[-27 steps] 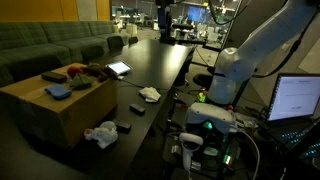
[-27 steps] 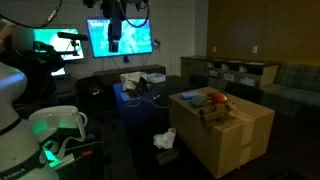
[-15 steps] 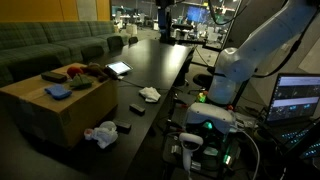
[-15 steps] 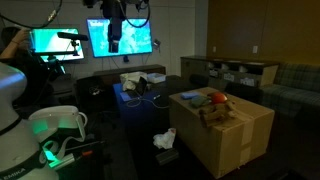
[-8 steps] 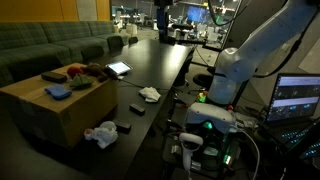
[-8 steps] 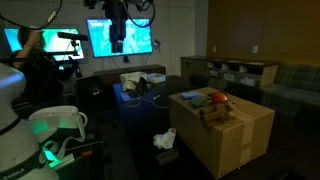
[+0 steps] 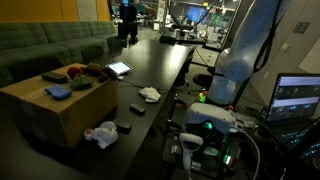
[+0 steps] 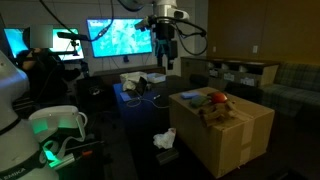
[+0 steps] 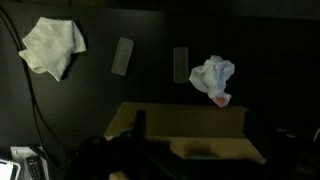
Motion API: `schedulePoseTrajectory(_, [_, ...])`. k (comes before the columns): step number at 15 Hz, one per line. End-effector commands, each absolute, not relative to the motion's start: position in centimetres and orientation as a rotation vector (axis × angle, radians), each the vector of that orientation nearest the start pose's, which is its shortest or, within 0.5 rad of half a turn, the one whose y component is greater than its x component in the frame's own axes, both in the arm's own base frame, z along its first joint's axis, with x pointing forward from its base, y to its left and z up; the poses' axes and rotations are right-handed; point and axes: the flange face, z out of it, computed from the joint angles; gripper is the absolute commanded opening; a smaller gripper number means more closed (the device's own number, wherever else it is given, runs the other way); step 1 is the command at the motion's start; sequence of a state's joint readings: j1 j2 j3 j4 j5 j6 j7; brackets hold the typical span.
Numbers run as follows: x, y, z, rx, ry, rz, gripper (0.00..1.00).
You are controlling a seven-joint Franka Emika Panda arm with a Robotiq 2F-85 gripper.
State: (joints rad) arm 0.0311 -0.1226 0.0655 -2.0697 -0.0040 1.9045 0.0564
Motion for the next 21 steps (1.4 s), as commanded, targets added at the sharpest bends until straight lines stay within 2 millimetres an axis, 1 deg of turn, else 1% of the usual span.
schedulePoseTrajectory(1, [58.5, 5.1, 47.4, -3.138, -0.092, 0.037, 1.0])
schedulePoseTrajectory(3, [60.7, 5.4, 47.3, -3.113, -0.122, 0.02, 1.0])
schedulePoseTrajectory(4, [61.7, 5.4, 47.8, -3.109, -0.142, 0.011, 1.0])
schedulePoseTrajectory(6, [63.7, 6.5, 47.1, -3.1, -0.178, -0.006, 1.0])
schedulePoseTrajectory(8, [65.3, 7.0, 46.3, -3.106, -0.206, 0.007, 1.0])
schedulePoseTrajectory(10, [67.0, 7.4, 44.8, -3.112, -0.206, 0.013, 1.0])
schedulePoseTrajectory(11, [67.9, 7.4, 44.3, -3.116, -0.202, 0.016, 1.0])
schedulePoseTrajectory(13, [69.7, 7.2, 42.2, -3.119, -0.197, 0.024, 1.0])
schedulePoseTrajectory(14, [70.6, 6.9, 40.9, -3.125, -0.191, 0.037, 1.0])
schedulePoseTrajectory(17, [72.9, 5.7, 38.0, -3.135, -0.159, 0.074, 1.0])
schedulePoseTrajectory(18, [73.5, 5.1, 37.6, -3.134, -0.149, 0.086, 1.0])
schedulePoseTrajectory(19, [74.0, 4.7, 36.3, -3.143, -0.137, 0.099, 1.0])
schedulePoseTrajectory(20, [74.6, 4.2, 35.8, -3.146, -0.119, 0.115, 1.0])
schedulePoseTrajectory(21, [75.0, 3.6, 34.8, -3.154, -0.106, 0.133, 1.0])
